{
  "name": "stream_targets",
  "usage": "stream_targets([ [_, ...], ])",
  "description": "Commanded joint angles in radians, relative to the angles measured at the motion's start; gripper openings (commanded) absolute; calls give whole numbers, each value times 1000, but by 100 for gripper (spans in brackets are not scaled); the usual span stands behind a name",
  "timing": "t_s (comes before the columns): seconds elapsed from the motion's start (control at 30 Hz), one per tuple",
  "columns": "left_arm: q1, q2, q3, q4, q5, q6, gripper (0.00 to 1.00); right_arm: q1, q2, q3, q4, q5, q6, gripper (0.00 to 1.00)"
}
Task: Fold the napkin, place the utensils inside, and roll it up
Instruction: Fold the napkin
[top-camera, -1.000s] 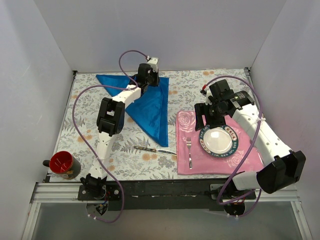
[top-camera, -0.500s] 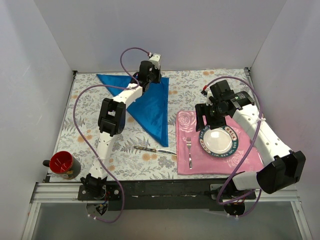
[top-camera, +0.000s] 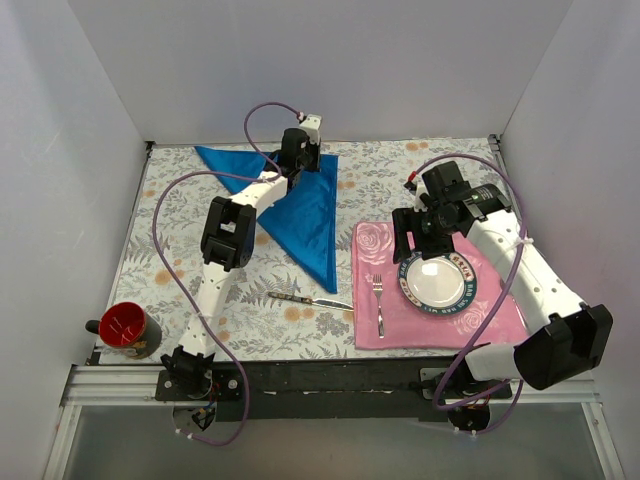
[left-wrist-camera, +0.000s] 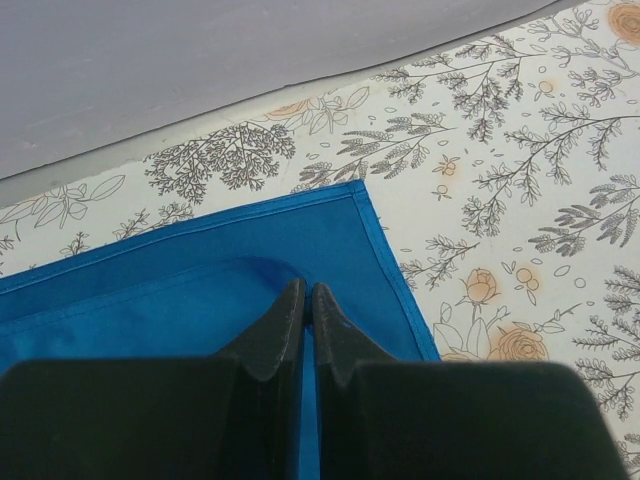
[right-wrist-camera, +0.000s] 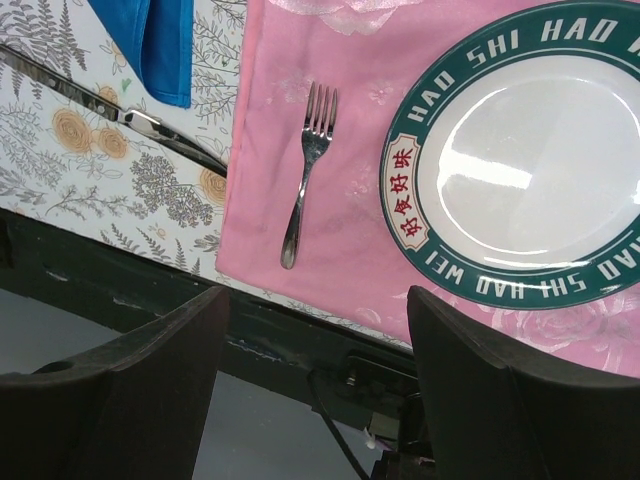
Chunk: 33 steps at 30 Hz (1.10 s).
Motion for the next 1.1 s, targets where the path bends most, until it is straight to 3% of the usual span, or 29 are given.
stream_targets([
  [0.0,-4,-15,51,39,-20,1,0,-6,-30,-13,7,-8,-10,80],
  [1.07,-3,37,86,109,-91,-32,0,-9,-26,-40,18,-29,2,80],
])
